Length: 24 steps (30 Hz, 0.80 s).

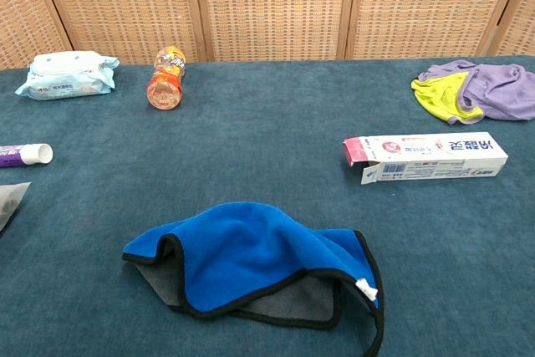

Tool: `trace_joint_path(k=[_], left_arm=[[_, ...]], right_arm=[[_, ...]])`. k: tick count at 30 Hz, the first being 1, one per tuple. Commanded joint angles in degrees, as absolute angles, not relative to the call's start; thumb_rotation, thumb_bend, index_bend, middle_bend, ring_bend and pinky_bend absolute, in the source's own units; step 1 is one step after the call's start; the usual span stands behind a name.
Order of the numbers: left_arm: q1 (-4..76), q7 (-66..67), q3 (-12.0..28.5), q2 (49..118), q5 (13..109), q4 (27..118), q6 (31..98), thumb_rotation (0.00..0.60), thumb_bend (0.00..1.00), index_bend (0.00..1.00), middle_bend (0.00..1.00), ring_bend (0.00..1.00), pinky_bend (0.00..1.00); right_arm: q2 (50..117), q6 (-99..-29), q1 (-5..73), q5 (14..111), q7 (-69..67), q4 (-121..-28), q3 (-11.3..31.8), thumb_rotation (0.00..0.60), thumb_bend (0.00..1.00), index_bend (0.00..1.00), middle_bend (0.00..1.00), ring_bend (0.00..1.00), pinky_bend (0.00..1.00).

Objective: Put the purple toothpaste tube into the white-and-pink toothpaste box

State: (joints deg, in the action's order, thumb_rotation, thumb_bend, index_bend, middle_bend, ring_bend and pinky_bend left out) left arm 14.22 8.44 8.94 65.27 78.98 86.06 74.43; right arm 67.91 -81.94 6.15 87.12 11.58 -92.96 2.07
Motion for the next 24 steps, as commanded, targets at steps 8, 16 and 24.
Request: trace_joint_path(k=[8, 16, 24], left_arm=[[22.14, 9.83, 10.63, 64.17, 72.82, 80.66, 60.92, 0.600, 0.23, 0.28, 0.20, 0.15, 0.24], [26.15, 13.43, 10.68, 65.71, 67.42, 76.05, 53.84, 0.600, 0.23, 0.31, 0.22, 0.16, 0.25], [29.22, 18.02, 10.26, 68.70, 61.26, 71.19, 48.55, 0.600, 0.23, 0.31, 0.22, 0.16, 0.25]], right_arm=[[68.36, -81.70, 6.33, 87.17, 11.99, -92.79, 1.93, 0.600, 0.17, 0.00, 0.00, 0.00, 0.00], [68.42, -81.61, 6.42, 87.08, 11.89, -92.69, 1.94, 0.600, 0.16, 0.00, 0.00, 0.00, 0.00], [68.51, -81.29, 6.59, 86.90, 11.71, -92.60, 1.96, 0.600, 0.17, 0.00, 0.00, 0.00, 0.00]])
